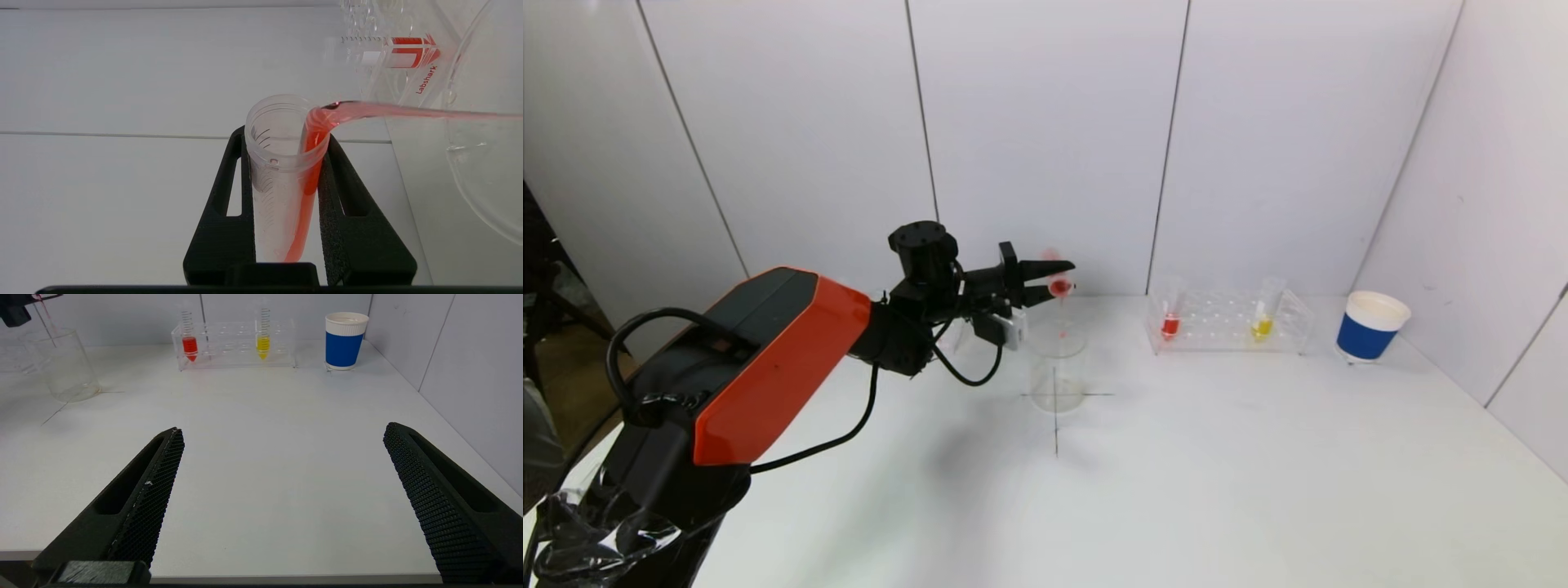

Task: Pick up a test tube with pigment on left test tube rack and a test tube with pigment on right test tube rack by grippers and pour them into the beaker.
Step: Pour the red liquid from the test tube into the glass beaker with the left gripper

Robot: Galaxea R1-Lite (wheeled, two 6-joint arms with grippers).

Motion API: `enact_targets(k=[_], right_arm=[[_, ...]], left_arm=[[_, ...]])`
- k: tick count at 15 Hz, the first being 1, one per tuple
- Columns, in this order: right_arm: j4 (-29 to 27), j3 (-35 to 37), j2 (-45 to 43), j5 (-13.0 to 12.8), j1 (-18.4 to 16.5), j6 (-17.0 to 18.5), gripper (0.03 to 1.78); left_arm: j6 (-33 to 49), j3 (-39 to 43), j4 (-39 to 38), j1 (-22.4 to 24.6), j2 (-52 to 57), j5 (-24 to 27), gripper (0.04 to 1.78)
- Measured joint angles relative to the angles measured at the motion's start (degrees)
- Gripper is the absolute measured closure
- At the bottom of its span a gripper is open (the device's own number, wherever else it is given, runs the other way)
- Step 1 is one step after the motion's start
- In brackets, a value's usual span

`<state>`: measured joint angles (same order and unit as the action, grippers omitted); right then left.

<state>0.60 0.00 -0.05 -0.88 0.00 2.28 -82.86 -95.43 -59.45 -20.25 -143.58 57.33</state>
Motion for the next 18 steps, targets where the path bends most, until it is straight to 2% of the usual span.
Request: enact_targets(k=[11, 18], right_arm=[[0.0, 0.0, 0.0, 0.0, 0.0, 0.0, 0.04], [0.0, 0.0, 0.0, 0.0, 0.0, 0.0, 0.04]], left_arm=[[-1.2, 0.1, -8.3, 0.2, -2.6, 2.0, 1.37], [-1.4, 0.0, -10.3, 0.4, -2.6, 3.2, 1.37]])
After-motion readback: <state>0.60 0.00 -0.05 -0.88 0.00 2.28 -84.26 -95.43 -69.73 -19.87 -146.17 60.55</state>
